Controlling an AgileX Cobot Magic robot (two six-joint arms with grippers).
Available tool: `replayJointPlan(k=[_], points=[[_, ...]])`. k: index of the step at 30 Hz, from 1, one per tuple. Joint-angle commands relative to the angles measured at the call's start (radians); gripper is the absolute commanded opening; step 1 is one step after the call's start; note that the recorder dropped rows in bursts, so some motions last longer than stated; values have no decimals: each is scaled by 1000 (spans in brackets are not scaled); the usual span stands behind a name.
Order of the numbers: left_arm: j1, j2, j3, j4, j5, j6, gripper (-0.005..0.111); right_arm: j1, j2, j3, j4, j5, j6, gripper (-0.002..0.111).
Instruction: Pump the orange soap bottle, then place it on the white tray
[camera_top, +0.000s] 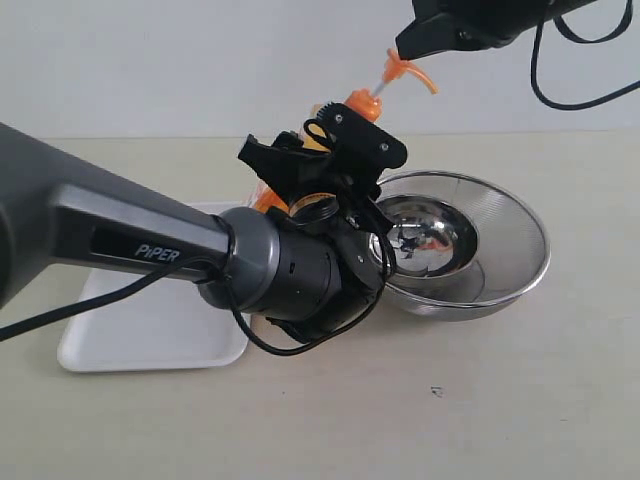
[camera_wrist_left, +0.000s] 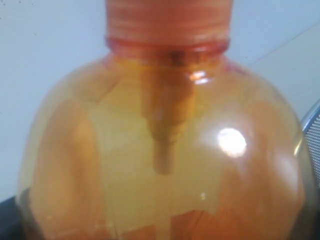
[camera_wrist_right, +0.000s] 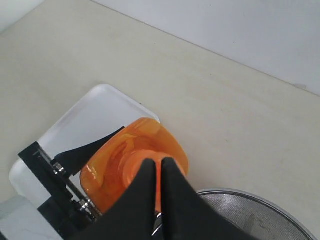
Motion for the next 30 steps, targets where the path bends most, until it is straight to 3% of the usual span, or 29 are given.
replayJointPlan(k=[1,30], points=[[-1,-14,-9,19,-12,-10,5,1,0,-5,-1,0,-9,0],[-1,-14,-9,23,-8,-14,5,6,44,-5,-11,10,-7,0]])
